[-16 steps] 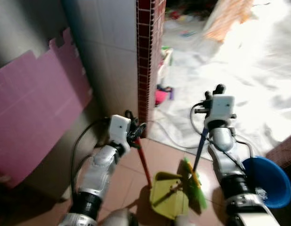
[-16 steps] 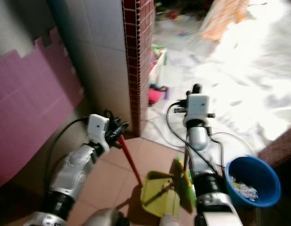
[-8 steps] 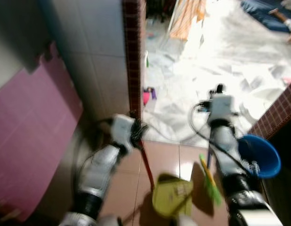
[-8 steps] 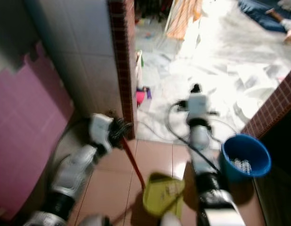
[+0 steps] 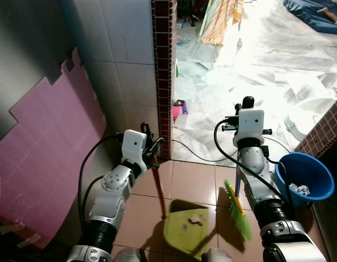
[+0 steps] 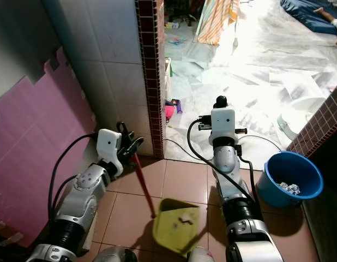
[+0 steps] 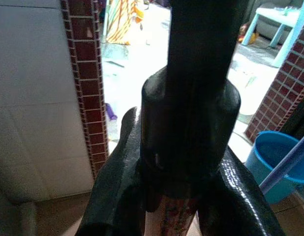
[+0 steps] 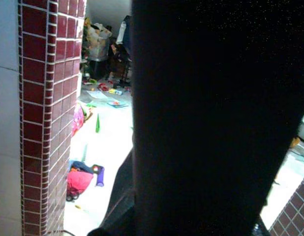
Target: Sweep floor
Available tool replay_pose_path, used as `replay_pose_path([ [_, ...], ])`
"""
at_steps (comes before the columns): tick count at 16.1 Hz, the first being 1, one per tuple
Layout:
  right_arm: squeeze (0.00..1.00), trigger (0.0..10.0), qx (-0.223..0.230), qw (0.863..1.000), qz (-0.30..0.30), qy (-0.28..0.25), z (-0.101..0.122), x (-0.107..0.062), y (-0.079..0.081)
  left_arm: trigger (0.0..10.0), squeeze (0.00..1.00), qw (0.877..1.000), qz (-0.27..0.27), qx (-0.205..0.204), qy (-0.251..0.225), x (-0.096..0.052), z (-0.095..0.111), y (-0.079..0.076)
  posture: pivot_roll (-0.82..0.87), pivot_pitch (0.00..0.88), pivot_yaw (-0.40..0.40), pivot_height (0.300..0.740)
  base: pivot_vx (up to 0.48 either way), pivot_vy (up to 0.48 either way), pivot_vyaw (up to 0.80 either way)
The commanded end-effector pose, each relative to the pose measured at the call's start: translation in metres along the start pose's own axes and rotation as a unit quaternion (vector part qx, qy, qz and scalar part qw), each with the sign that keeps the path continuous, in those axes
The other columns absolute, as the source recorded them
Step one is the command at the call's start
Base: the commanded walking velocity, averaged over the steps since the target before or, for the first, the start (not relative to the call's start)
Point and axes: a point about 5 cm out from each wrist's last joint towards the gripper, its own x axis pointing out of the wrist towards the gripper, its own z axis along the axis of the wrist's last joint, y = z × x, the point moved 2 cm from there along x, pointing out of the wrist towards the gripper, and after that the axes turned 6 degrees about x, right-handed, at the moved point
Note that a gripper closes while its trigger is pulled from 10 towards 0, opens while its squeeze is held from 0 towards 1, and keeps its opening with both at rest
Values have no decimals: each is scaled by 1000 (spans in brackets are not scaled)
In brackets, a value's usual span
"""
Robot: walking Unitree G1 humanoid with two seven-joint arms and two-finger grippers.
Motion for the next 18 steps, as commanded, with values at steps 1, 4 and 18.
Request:
replay_pose_path([
  [1, 0, 10000, -2, 1000, 0, -21, 11, 6, 1, 10000, 0, 999, -3, 7, -33, 5, 18, 1, -43, 0, 49, 740, -240, 0, 0],
  [4, 0, 10000, -1, 1000, 1, -19, 9, 6, 2, 10000, 0, 1000, -7, 6, -30, 4, 16, -1, -44, 0, 51, 740, -160, 0, 0],
  [18, 0, 10000, -5, 1000, 9, -11, 5, 2, 3, 10000, 0, 1000, -6, -8, -15, 3, 6, -6, -52, 0, 37, 740, -51, 0, 0],
])
